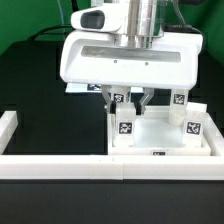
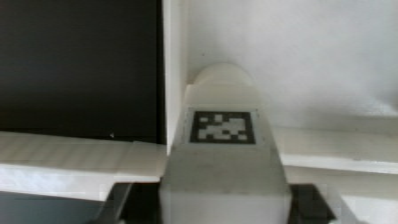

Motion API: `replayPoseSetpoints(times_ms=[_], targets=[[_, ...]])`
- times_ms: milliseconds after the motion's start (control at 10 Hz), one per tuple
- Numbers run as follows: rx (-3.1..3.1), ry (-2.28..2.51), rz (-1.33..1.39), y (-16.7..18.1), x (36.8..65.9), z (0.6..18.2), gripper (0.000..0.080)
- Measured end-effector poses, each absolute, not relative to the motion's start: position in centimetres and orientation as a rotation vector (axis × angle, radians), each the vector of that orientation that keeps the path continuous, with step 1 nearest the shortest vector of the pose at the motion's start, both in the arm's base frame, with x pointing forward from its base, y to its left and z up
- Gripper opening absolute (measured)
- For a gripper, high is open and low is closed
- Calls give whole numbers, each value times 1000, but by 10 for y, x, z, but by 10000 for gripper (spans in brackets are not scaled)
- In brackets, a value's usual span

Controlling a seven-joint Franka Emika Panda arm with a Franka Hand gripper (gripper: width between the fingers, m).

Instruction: Assemble square table

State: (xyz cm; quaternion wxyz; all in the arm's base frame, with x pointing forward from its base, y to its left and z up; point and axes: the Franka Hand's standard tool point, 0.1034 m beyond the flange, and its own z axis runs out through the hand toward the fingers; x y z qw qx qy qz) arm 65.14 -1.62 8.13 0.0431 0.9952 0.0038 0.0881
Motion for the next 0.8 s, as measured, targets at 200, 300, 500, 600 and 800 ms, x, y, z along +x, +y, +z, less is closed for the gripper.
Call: replayPoseSetpoints(times_ms=[200, 300, 500, 600, 800], targets=[[3050, -167, 278, -16, 651, 81, 295], [3050, -230, 281, -16, 652, 81, 295], [3025, -594, 295, -19, 652, 82, 295], [3007, -706, 297, -20, 651, 82, 294], [2966, -890, 286, -20, 650, 82, 294]])
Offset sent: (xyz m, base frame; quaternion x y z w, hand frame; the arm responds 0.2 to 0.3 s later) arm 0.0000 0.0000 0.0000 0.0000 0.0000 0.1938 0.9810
